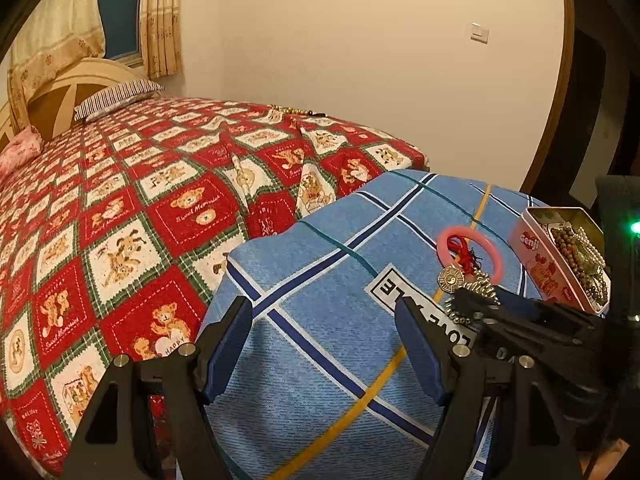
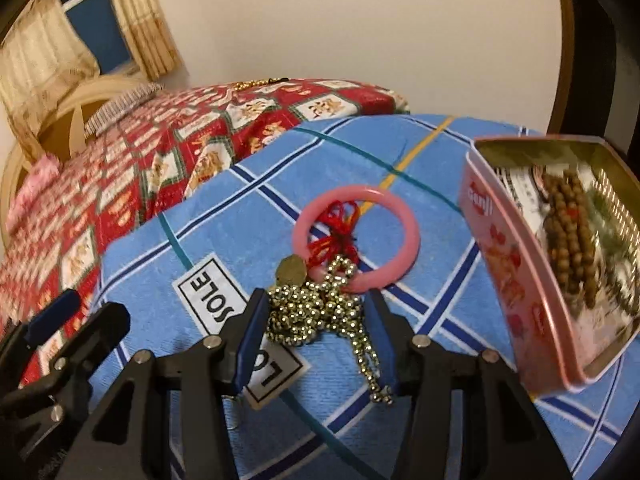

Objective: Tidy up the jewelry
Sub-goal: 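Grasp the gold bead chain with the right tool while the left grasps the red tassel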

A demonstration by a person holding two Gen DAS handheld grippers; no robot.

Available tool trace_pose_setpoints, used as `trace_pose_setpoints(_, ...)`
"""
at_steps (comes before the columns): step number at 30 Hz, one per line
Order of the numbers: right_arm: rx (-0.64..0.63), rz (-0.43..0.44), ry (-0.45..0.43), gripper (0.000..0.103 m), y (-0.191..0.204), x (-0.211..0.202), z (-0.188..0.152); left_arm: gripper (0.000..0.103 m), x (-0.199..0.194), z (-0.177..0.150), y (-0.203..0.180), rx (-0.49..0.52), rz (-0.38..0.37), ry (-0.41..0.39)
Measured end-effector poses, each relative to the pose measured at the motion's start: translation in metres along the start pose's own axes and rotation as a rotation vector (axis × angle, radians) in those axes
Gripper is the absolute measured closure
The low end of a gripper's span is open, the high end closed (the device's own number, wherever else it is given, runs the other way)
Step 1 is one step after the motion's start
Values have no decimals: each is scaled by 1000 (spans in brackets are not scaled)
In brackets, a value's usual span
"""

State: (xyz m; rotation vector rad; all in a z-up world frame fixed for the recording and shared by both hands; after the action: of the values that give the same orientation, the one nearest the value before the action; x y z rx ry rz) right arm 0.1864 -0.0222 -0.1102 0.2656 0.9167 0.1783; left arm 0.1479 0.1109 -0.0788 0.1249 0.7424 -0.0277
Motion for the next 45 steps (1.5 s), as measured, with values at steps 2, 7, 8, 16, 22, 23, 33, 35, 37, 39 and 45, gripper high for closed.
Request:
trace_pose_setpoints(2,-16,13,10,79,1,-1,-2,29,1,-1,0,0,2,8)
trace_pose_setpoints(7,-2,34,2,84,-5,-10,-6,29,1,-1,-2,10,0,11)
trace_pose_setpoints(8,8,57,-11,84,-8,-15,-6,29,1,0,-4,16,-4,11)
trace_pose_setpoints(16,33,100,-245,84,-24,-72,11,29,5,21,-46,160,-148,-37)
trace_pose_setpoints(22,57,48,-357,84,-36,-89,25,29,20,52,-81,212,-207,-50)
trace_pose_setpoints(23,61,44,-360,84,-38,-89,27,30,22,58,-88,218,-223,-61)
trace_pose_setpoints(33,126,58,-384,84,-55,-95,34,69,75,62,-134,311,-251,79)
trace_pose_setpoints(35,137,64,-379,84,-58,-96,34,78,81,55,-136,319,-243,105)
trace_pose_setpoints(37,144,69,-375,84,-59,-96,33,79,80,56,-136,312,-247,95)
trace_pose_setpoints(39,149,73,-374,84,-60,-97,33,95,82,57,-133,300,-252,94)
trace_pose_setpoints(45,157,69,-367,84,-63,-94,33,99,69,64,-115,191,-343,33)
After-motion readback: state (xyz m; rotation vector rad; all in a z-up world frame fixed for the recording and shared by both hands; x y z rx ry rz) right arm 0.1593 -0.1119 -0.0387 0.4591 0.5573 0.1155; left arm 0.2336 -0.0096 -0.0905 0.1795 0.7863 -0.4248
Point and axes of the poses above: each gripper's, at about its wrist camera, not at the fingertips, and x roughly the way its jaws point, y to its left, z to its top, the point moved 8 cm from there along x, roughly the way its jaws point, and after that the axes turned 15 degrees about x, right-handed, at the moved point
